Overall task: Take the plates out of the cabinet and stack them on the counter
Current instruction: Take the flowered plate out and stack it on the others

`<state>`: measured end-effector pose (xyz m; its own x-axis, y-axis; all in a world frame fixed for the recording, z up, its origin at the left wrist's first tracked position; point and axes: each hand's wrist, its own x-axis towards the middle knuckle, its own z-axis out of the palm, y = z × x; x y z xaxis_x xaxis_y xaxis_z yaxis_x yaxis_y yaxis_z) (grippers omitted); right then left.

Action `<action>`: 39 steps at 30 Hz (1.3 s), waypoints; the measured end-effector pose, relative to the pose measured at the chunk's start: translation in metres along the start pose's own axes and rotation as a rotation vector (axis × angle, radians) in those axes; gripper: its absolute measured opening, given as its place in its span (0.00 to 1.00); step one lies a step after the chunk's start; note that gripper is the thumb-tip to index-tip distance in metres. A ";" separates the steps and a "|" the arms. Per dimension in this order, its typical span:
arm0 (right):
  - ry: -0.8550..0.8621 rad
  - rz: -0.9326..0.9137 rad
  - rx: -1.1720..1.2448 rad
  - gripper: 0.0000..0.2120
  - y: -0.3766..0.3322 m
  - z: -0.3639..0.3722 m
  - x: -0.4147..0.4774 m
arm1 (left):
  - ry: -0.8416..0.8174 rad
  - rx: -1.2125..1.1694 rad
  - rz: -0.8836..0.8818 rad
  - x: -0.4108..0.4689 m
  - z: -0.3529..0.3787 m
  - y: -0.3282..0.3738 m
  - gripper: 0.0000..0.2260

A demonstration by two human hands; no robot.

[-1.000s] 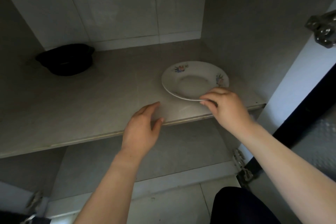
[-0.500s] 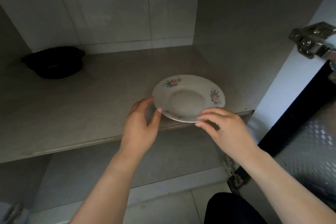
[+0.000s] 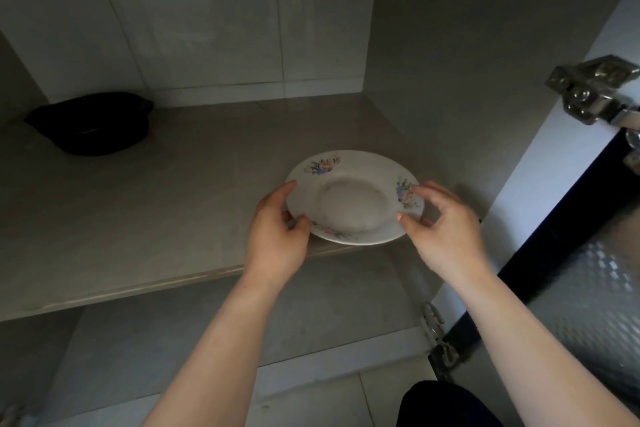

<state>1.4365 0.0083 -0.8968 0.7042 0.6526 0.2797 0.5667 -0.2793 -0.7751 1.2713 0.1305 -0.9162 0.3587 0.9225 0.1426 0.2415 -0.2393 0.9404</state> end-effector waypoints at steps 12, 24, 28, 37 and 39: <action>-0.047 0.013 0.063 0.21 -0.002 0.005 -0.015 | 0.035 0.089 -0.067 -0.037 -0.029 0.012 0.26; -0.166 0.227 0.221 0.18 -0.002 0.008 0.001 | -0.010 0.005 -0.085 -0.026 -0.030 0.018 0.22; -0.198 0.214 0.211 0.19 -0.004 0.004 -0.007 | -0.005 0.041 -0.092 -0.033 -0.035 0.018 0.21; -0.212 0.208 0.227 0.17 -0.006 0.002 -0.016 | -0.026 0.009 -0.180 -0.038 -0.042 0.023 0.22; -0.216 0.220 0.239 0.18 -0.006 0.002 -0.015 | -0.026 -0.015 -0.192 -0.038 -0.041 0.022 0.22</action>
<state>1.4212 0.0020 -0.8974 0.6770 0.7359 -0.0136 0.2787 -0.2734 -0.9207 1.2257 0.1028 -0.8879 0.3305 0.9426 -0.0476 0.2941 -0.0549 0.9542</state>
